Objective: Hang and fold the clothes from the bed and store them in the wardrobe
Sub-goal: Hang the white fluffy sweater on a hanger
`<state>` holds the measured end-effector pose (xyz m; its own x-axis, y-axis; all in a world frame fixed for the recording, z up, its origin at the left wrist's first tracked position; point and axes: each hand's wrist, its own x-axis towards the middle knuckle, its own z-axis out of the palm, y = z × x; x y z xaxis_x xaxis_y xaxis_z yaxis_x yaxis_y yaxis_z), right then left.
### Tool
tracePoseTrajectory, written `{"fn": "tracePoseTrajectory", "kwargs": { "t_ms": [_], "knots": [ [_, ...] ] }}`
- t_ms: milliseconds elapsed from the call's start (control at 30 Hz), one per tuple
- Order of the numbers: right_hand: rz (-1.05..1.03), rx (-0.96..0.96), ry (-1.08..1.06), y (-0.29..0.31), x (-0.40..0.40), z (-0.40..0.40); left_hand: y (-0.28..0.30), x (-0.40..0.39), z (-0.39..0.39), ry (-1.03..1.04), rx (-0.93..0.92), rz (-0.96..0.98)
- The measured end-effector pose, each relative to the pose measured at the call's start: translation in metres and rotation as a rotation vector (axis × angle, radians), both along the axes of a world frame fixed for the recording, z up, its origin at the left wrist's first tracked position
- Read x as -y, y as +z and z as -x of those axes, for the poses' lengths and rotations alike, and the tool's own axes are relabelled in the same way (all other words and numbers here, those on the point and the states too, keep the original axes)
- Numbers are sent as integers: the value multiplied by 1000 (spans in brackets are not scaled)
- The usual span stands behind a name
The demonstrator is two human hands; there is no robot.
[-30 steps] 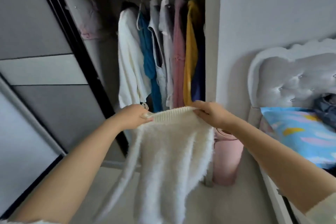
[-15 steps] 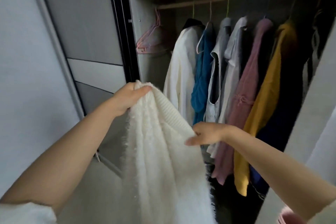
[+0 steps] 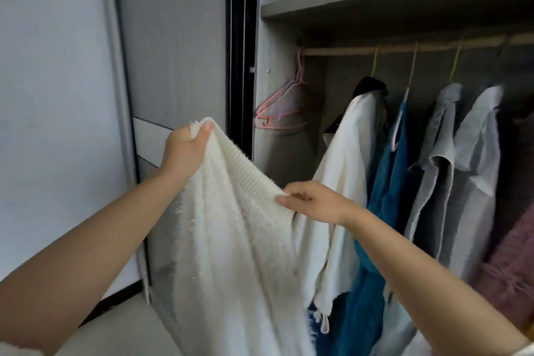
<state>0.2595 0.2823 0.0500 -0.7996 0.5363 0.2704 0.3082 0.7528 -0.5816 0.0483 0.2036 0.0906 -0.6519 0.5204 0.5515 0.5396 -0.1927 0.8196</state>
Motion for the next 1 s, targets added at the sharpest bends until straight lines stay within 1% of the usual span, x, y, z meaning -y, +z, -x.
{"fn": "tracePoseTrajectory", "kwargs": {
  "t_ms": [67, 167, 267, 400, 533, 600, 767, 833, 933, 1000],
  "knots": [
    [34, -62, -55, 15, -28, 23, 13, -26, 20, -49, -43, -43],
    [95, -132, -158, 38, -72, 56, 37, -60, 53, -110, -117, -46],
    [62, -167, -284, 58, -111, 82, 53, -93, 84, -141, -184, -59],
    [40, -211, -457, 83, -168, 116, 63, -143, 122, -169, -257, -129],
    [13, -354, -657, 105, -234, 146, 73, -183, 139, -219, -342, -164],
    [18, -400, -737, 114, -261, 163, 78, -196, 145, -207, -378, -149],
    [225, -517, -773, 124, -308, 193, 84, -222, 156, -125, -549, -47],
    [279, -568, -771, 125, -324, 198, 82, -228, 161, -142, -565, -40],
    [204, -512, -839, 124, -331, 204, 76, -236, 170, -181, -520, -31],
    [133, -549, -880, 127, -333, 204, 70, -239, 173, -213, -513, -10]
  ]
}}
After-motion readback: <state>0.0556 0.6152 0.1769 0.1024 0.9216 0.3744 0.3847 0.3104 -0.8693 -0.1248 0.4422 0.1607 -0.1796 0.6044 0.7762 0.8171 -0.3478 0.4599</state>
